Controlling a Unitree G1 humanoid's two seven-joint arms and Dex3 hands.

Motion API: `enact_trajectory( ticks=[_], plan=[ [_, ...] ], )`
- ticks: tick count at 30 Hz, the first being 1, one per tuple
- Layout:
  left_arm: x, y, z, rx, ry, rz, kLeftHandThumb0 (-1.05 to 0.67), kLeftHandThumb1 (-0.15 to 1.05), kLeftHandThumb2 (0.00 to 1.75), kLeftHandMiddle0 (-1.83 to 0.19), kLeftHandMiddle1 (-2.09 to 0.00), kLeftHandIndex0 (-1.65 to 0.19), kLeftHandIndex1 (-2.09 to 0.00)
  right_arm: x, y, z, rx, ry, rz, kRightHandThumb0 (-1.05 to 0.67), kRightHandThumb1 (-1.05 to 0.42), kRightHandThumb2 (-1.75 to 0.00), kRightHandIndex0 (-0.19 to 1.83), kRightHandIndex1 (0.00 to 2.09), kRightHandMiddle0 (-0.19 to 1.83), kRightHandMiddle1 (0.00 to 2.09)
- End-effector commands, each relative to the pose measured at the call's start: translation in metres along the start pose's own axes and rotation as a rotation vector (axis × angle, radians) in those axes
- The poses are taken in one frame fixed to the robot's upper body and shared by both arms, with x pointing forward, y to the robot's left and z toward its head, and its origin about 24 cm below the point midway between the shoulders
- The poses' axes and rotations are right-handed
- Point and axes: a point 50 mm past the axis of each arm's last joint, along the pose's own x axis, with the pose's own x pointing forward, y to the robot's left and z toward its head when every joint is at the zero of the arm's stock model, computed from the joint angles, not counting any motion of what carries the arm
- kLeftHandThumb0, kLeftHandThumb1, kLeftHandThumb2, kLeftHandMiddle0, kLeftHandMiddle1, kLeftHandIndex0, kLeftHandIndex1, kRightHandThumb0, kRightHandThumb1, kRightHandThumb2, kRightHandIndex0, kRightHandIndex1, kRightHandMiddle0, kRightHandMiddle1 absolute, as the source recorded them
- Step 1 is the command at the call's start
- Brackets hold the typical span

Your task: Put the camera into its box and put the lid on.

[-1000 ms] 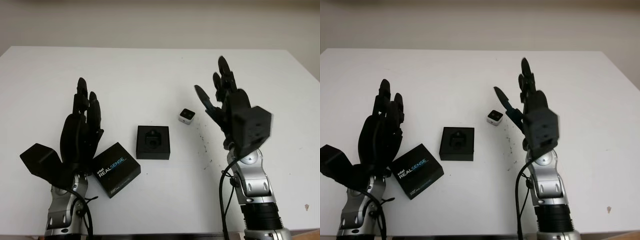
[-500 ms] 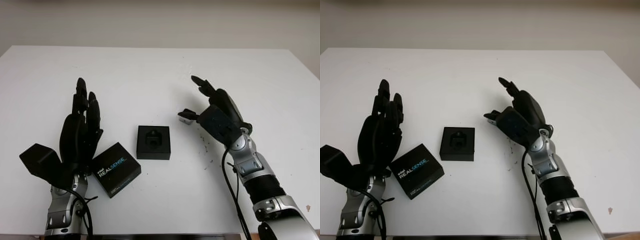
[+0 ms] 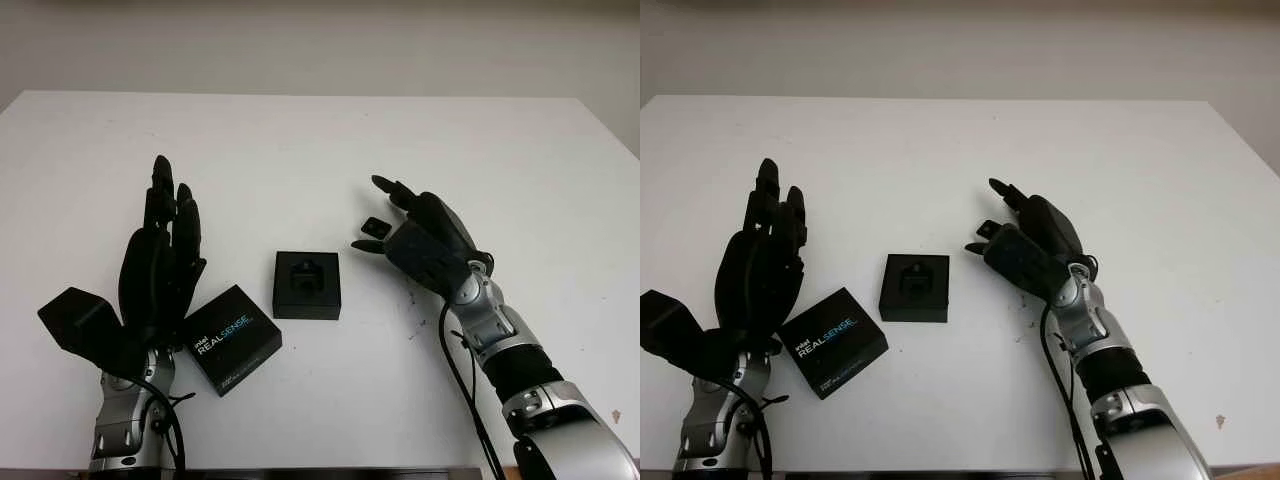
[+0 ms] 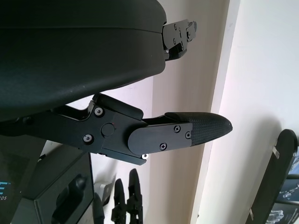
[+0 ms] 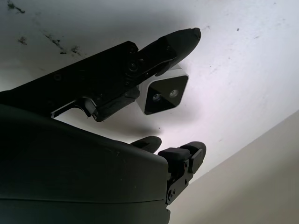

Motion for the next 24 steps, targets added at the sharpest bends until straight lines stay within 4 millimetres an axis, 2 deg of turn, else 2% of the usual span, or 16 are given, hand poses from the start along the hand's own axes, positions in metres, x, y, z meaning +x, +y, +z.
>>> enact_trajectory(
  ticks=[1, 8, 24],
  plan=[
    [0.0, 0.001, 0.004, 0.015, -0.022, -0.004, -0.68, 1.05, 0.48, 0.19, 0.0, 0.19, 0.0, 0.001, -0.005, -0.001, -0.036, -0.004, -0.024, -0.7, -0.87, -0.06, 0.26, 0.22, 0.39, 0.17],
    [-0.002, 0.0, 0.004, 0.006, -0.019, -0.007, -0.67, 1.05, 0.48, 0.19, 0.0, 0.19, 0.0, -0.001, -0.004, -0.008, -0.106, -0.011, -0.088, -0.65, -0.88, -0.05, 0.27, 0.2, 0.46, 0.23],
    [-0.002, 0.002, 0.004, 0.01, -0.018, -0.013, -0.67, 1.05, 0.46, 0.19, 0.0, 0.19, 0.0, -0.003, -0.001, -0.014, -0.134, 0.006, -0.066, -0.6, -0.89, -0.05, 0.3, 0.16, 0.49, 0.31]
  ],
)
